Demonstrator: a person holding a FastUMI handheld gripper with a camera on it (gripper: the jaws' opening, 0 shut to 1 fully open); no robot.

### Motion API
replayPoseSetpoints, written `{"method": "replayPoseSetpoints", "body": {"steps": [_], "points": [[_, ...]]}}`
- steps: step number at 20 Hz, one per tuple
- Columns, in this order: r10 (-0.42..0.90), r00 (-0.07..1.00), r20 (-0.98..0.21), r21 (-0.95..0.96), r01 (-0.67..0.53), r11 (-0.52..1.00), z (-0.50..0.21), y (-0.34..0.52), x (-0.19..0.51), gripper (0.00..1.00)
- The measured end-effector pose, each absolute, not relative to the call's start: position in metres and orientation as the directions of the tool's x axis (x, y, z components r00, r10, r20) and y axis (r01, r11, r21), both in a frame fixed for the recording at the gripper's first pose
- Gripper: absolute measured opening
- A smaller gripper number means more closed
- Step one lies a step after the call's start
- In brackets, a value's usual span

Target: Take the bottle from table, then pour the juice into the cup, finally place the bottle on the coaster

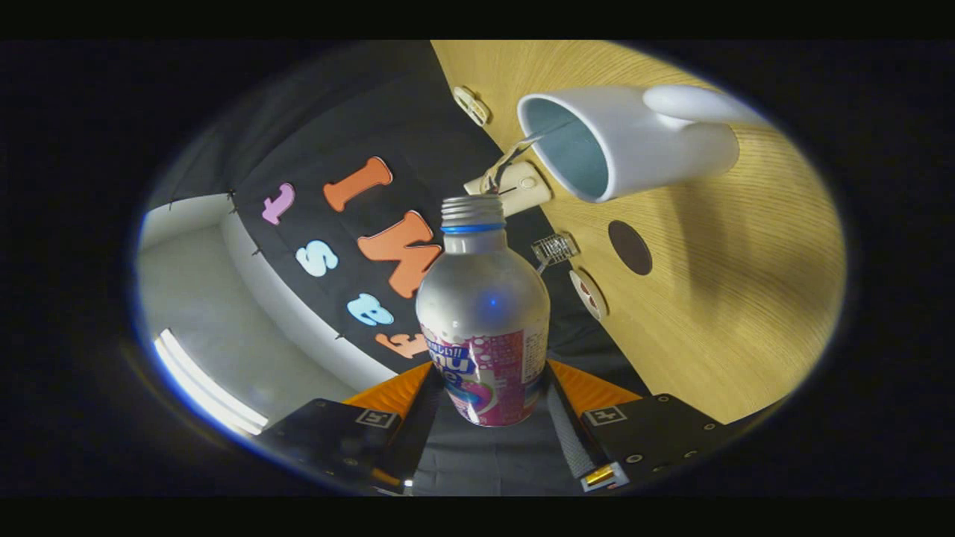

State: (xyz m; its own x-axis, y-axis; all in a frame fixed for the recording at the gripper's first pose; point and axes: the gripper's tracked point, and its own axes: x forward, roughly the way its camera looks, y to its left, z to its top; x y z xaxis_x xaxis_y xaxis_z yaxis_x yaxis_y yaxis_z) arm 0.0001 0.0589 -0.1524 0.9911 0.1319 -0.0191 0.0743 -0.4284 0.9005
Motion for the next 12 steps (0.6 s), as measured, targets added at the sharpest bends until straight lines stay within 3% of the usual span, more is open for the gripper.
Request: {"method": "replayPoseSetpoints", "body": {"steps": [12], "points": [[0.102,0.995,-0.004,0.873,0.054,-0.485,-0.1468,0.053,0.0002,0.76]]}}
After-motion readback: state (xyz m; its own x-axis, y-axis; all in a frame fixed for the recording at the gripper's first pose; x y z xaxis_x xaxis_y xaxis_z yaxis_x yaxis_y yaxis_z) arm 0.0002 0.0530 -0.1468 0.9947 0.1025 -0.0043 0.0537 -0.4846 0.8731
